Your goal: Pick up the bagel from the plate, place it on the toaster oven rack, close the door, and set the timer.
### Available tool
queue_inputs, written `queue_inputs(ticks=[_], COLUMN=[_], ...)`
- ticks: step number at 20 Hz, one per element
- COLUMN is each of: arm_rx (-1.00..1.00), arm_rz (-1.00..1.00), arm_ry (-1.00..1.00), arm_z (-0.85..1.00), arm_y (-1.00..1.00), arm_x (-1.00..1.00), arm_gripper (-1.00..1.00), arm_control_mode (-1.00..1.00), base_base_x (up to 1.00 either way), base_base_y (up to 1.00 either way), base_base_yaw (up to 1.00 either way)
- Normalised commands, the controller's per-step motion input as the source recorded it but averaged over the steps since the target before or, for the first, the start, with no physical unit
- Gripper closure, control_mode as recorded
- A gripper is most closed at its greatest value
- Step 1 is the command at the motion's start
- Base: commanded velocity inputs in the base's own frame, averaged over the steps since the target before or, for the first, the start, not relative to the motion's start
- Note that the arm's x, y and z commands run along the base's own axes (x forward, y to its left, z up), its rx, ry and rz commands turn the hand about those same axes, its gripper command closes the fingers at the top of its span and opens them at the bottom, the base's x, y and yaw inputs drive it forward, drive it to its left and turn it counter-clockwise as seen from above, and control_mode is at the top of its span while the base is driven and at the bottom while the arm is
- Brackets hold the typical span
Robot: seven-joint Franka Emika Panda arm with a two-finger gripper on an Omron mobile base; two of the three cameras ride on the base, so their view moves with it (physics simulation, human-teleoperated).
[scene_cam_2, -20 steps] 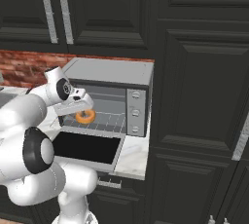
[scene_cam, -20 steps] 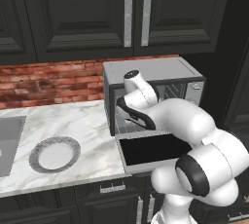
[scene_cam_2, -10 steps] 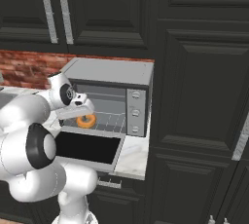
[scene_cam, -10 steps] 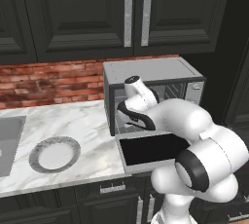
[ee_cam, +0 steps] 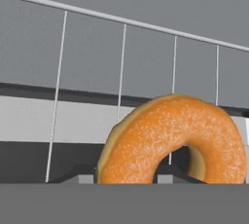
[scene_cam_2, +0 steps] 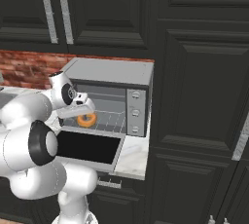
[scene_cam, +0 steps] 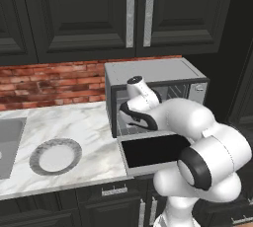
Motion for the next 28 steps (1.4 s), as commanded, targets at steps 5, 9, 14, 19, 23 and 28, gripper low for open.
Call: queue_inputs(ticks=[5,9,14,19,23,28], arm_rx=[0.02,0.02,0.02,0.08,0.17,0.10], arm_rz=[0.00,0.00,0.00,-0.02,-0.10,-0.12], arm_ry=[-0.06,-0.10,-0.16,-0.15,-0.01,0.00], arm_z=[0.06,0.21,0.46,0.40,0.05,-0.20], arm_y=[-0.02,0.00,0.00,0.00,-0.16,-0.03], arm_x=[-0.03,0.00,-0.34,-0.99,-1.00,-0.62], arm_gripper=[-1.00,-1.00,-1.00,-1.00,-1.00,-1.00], arm_control_mode=[-1.00,-1.00,-1.00,-1.00,-1.00,-1.00], base_base_x=[0.00,0.00,0.00,0.00,0.00,0.00], base_base_y=[0.00,0.00,0.00,0.00,0.00,0.00], base_base_yaw=[0.00,0.00,0.00,0.00,0.00,0.00])
